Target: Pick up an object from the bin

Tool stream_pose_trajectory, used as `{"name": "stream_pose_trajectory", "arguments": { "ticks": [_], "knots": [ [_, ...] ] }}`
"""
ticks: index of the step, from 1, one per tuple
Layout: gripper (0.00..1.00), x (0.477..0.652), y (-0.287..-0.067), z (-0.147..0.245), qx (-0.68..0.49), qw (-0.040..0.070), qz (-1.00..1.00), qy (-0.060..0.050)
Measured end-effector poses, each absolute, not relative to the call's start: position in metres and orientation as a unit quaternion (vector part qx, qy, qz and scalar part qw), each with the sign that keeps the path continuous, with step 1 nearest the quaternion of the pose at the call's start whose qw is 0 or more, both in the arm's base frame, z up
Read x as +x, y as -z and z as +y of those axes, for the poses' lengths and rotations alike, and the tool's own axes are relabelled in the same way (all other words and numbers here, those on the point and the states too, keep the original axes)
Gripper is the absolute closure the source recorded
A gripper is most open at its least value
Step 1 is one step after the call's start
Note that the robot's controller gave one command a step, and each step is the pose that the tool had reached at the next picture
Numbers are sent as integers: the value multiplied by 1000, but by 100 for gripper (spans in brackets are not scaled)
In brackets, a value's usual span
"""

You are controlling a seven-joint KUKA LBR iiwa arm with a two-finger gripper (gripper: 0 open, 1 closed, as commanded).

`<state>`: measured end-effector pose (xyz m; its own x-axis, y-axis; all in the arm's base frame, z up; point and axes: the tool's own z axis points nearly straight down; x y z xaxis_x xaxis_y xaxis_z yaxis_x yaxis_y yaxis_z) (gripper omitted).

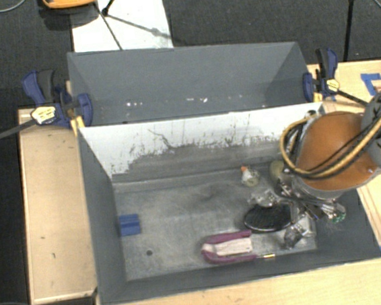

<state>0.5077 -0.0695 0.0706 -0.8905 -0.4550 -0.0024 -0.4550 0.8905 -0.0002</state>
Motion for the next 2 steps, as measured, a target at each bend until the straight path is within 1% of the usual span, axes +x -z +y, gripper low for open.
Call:
{"name": "stream_pose_trajectory", "arguments": {
  "ticks": [1,2],
  "knots": [
    [100,508,-72,-70,-232,1,973,0],
    [100,535,-108,-49,-318,3,948,0]
  ]
}}
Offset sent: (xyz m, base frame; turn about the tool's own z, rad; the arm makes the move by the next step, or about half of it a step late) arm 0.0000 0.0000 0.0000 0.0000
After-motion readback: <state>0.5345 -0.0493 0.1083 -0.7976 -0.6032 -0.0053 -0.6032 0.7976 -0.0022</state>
